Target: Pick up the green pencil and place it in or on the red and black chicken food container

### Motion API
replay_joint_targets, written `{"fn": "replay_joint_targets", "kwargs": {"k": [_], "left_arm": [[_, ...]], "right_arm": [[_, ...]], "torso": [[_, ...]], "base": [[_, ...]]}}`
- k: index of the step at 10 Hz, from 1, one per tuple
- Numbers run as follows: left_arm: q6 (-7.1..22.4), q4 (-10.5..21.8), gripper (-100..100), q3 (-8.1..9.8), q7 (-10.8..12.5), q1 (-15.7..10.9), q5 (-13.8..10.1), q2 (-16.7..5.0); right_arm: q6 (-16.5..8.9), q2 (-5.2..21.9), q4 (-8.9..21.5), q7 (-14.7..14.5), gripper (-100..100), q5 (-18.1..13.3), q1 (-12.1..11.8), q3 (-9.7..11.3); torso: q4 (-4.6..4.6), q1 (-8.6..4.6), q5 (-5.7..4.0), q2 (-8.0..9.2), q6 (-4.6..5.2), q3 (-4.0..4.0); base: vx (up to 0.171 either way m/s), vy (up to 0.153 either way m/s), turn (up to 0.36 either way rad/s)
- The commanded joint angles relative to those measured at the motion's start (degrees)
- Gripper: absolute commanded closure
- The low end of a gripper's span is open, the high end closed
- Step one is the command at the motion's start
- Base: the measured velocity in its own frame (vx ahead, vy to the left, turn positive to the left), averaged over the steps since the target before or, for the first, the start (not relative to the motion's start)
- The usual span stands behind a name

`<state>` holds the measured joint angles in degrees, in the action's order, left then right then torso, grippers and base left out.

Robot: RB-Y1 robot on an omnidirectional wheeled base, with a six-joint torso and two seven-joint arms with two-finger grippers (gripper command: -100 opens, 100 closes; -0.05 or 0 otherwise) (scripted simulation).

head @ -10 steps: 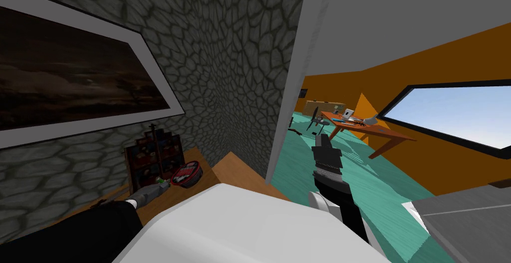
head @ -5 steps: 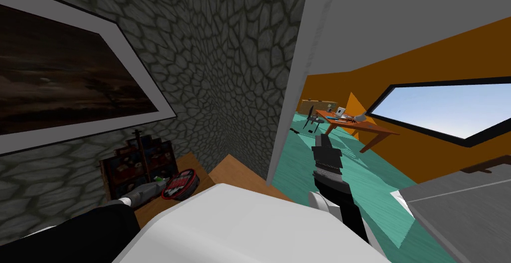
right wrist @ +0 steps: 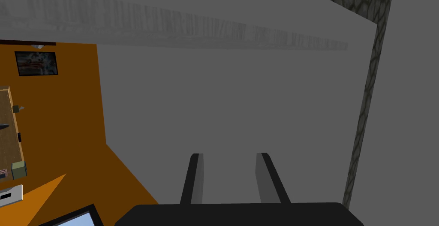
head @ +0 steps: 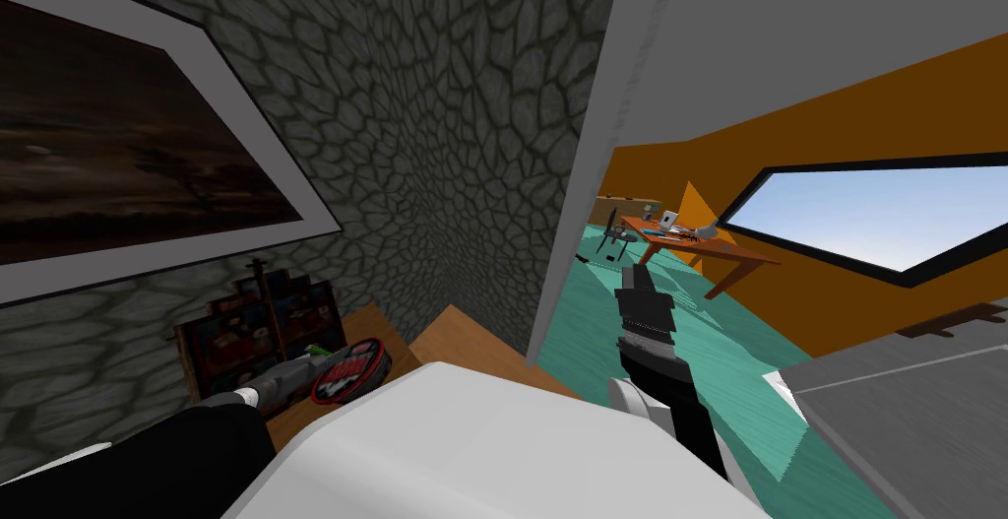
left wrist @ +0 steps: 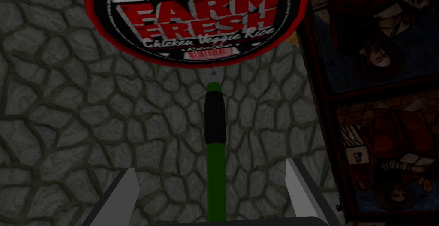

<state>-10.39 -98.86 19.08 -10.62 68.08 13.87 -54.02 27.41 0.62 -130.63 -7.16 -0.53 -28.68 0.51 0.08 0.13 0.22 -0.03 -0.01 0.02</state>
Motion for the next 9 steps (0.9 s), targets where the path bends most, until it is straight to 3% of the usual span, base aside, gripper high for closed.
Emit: {"fn": "replay_joint_targets", "kwargs": {"k": [1,2,3,4,9], "left_arm": [[0.00,0.00,-100,0.00,0.00,0.00,0.00,0.00],[0.00,0.00,-100,0.00,0.00,0.00,0.00,0.00],[0.00,0.00,0,0.00,0.00,0.00,0.00,0.00],[0.35,-1.67,-100,1.83,0.92,2.20,-0.78,-1.29],[1.24,-5.86,-100,6.40,3.21,7.69,-2.74,-4.53]], "right_arm": [[0.00,0.00,0.00,0.00,0,0.00,0.00,0.00],[0.00,0.00,0.00,0.00,0,0.00,0.00,0.00],[0.00,0.00,0.00,0.00,0,0.00,0.00,0.00],[0.00,0.00,0.00,0.00,0,0.00,0.00,0.00],[0.00,0.00,0.00,0.00,0,0.00,0.00,0.00]], "torso": [[0.00,0.00,0.00,0.00,0.00,0.00],[0.00,-0.01,0.00,0.01,0.00,0.00],[0.00,-0.01,0.00,0.01,0.00,0.01],[0.00,-0.01,0.00,0.01,0.00,0.01],[0.00,-0.05,-0.02,0.01,0.00,0.01]], "base": [[0.000,0.000,0.000],[0.000,0.000,0.000],[0.000,0.000,0.000],[-0.001,-0.004,0.036],[-0.001,-0.006,0.032]]}}
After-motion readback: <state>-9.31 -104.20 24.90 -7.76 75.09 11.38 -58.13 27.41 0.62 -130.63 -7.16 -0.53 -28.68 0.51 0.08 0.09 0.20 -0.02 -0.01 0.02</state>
